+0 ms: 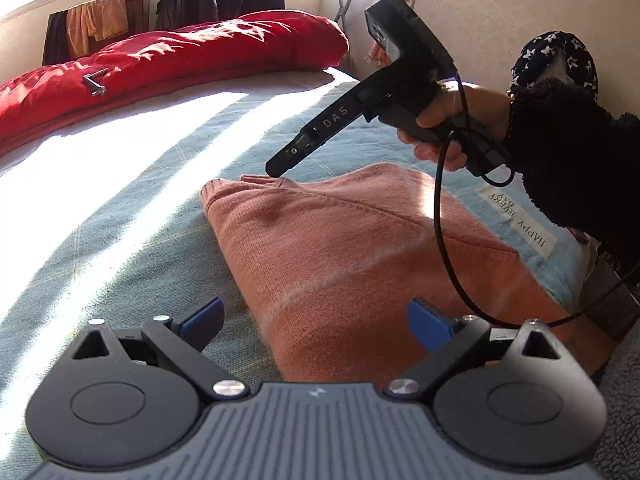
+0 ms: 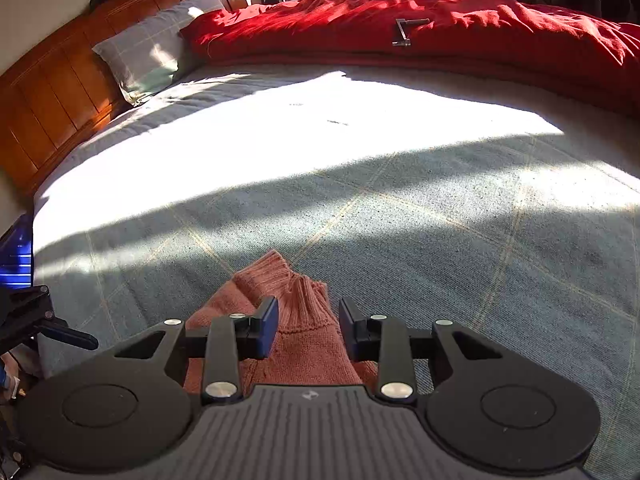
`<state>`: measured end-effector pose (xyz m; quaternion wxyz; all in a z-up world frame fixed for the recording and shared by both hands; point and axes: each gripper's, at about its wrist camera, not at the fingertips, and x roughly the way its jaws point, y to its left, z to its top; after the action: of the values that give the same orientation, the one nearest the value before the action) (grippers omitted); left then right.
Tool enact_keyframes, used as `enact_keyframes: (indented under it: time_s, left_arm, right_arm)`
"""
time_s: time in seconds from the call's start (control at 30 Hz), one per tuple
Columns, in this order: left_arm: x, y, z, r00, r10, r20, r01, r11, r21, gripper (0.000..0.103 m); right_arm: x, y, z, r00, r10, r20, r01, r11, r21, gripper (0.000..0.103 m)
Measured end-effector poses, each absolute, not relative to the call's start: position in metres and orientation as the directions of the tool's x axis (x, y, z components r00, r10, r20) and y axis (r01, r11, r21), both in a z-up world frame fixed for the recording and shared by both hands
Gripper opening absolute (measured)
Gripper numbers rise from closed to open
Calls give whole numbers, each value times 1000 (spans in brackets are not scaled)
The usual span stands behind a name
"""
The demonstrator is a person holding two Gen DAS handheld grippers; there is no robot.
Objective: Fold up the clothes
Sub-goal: 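Lift the gripped sweater edge upward with the right gripper, then fold the held edge over the sweater and open the right gripper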
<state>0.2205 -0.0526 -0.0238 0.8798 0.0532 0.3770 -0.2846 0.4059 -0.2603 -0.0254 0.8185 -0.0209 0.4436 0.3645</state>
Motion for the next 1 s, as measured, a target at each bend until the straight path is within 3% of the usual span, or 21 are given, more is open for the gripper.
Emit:
enact_keyframes:
  time_s: [0.2, 0.23, 0.27, 0.57, 0.63, 0.7, 0.77, 1.0]
  left_arm:
    - [216, -53, -23, 572, -426, -701, 497, 860, -116, 98]
    - [216, -53, -24, 573, -422, -703, 493, 862, -116, 98]
    - [217, -54, -25, 574, -420, -703, 489, 864, -118, 98]
    - [217, -58, -24, 593, -416, -689, 463, 877, -130, 98]
    - [216, -58, -23, 596, -424, -682, 461, 876, -141, 98]
    - [215, -58, -23, 597, -426, -680, 457, 877, -148, 98]
    - [215, -59, -24, 596, -423, -683, 452, 879, -149, 98]
    - [210, -58, -20, 600, -409, -688, 446, 884, -137, 98]
  right_arm:
    - [409, -258, -49, 283, 624, -729, -628, 695, 351, 37]
    - [407, -258, -48, 297, 617, -728, -625, 703, 341, 29]
    - [405, -258, -47, 322, 605, -728, -617, 718, 323, 12]
    - [412, -290, -51, 400, 529, -748, -444, 826, 347, 11]
    - [416, -296, -53, 399, 534, -745, -415, 830, 373, 16]
    - [415, -292, -47, 390, 579, -716, -451, 798, 400, 28]
    - [414, -288, -41, 379, 622, -685, -485, 764, 425, 50]
    - [428, -272, -51, 387, 497, -777, -426, 844, 327, 52]
